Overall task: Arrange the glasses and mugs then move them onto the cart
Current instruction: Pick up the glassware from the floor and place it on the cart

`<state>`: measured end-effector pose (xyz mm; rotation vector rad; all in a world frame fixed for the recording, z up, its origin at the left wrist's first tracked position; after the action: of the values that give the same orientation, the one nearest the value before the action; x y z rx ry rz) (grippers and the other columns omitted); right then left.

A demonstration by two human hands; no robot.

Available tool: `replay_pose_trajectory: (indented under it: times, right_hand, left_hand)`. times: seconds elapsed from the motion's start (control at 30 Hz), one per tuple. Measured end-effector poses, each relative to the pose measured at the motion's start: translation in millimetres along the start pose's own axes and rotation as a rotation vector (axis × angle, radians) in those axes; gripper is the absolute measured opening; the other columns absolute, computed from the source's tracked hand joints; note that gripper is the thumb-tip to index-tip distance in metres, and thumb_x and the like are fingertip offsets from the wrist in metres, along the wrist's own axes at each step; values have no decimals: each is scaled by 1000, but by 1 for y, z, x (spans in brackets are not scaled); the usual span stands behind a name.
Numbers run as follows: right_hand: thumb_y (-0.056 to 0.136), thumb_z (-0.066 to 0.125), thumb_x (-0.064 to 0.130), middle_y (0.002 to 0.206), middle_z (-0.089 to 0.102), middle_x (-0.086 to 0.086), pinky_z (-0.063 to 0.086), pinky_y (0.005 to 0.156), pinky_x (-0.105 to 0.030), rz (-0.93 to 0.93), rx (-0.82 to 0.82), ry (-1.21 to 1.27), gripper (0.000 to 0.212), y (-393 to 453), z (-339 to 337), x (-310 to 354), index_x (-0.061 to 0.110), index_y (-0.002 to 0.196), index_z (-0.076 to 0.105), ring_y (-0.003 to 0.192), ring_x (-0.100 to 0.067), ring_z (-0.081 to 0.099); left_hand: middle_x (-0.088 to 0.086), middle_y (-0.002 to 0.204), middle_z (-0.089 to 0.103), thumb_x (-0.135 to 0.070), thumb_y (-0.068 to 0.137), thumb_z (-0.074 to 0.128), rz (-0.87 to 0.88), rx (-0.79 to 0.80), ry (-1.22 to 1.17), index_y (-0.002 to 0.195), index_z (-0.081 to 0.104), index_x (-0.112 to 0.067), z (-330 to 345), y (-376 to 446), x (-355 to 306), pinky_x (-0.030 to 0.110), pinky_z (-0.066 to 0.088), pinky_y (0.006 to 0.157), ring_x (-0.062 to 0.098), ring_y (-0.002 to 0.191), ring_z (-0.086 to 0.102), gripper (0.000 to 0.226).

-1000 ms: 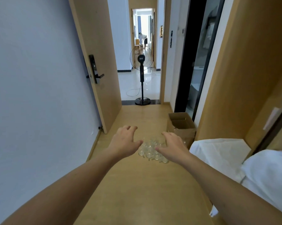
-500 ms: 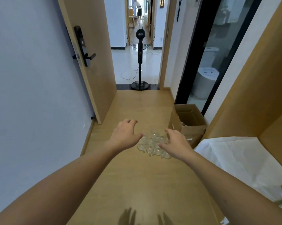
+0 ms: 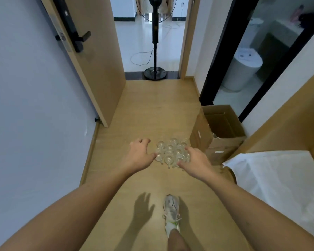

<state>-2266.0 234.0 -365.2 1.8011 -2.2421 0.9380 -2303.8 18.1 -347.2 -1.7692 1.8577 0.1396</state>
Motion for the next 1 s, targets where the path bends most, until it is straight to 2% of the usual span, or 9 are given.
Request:
replay_pose_trajectory:
  times: [0.2,0.3,0.4,0.53,0.63,0.8,1.0]
  right_hand:
    - [87,68,50,148,49,-6,42,109,-42,63,82,48,73,108,2,-22,20,149,42,136,-30,45]
    - [89,68,47,148,50,-9,40,110,-38,118,150,51,72,154,7,-38,17,150,42,136,-30,46]
    - [90,69,44,141,54,-11,43,101,-35,147,236,27,66,193,20,-52,13,143,47,129,-29,51]
    - [90,69,40,140,56,-7,44,93,-31,195,300,74,67,239,45,-66,18,148,44,123,-26,56]
    - [91,68,37,141,55,-7,40,89,-27,254,336,110,63,271,76,-77,16,147,45,124,-25,55]
    - [91,69,38,142,54,-13,42,96,-32,362,388,150,68,326,154,-99,11,148,43,127,-30,53]
    - [92,67,40,146,49,-13,40,105,-37,522,386,235,67,389,266,-134,16,149,42,133,-30,47]
  left_hand:
    - [12,149,45,-42,96,63,-105,85,-34,149,43,-16,25,107,-7,40,37,111,32,139,38,63]
    - [10,149,45,-45,95,62,-159,146,-37,149,42,-19,42,159,-9,39,41,108,33,135,44,64]
    - [11,145,49,-46,93,64,-197,172,-50,148,45,-17,59,202,-3,36,40,105,32,133,47,65]
    - [14,134,58,-42,91,66,-272,219,-117,145,49,-13,94,247,16,34,41,99,30,127,52,63]
    - [14,136,56,-42,92,65,-336,259,-157,144,49,-13,128,277,36,34,40,102,31,127,52,62]
    - [12,143,51,-40,93,64,-428,303,-237,146,47,-14,195,324,82,32,40,96,29,128,51,61]
    - [9,145,52,-41,93,64,-531,360,-323,145,49,-17,298,387,145,35,37,104,27,134,47,59]
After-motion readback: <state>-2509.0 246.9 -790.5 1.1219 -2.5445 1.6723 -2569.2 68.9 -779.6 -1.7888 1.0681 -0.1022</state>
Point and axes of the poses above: each hand's wrist, its own y-axis towards the middle knuckle, its own z-axis out of the palm, x = y × z, the point moved 5 cm from there along y, towards the middle knuckle
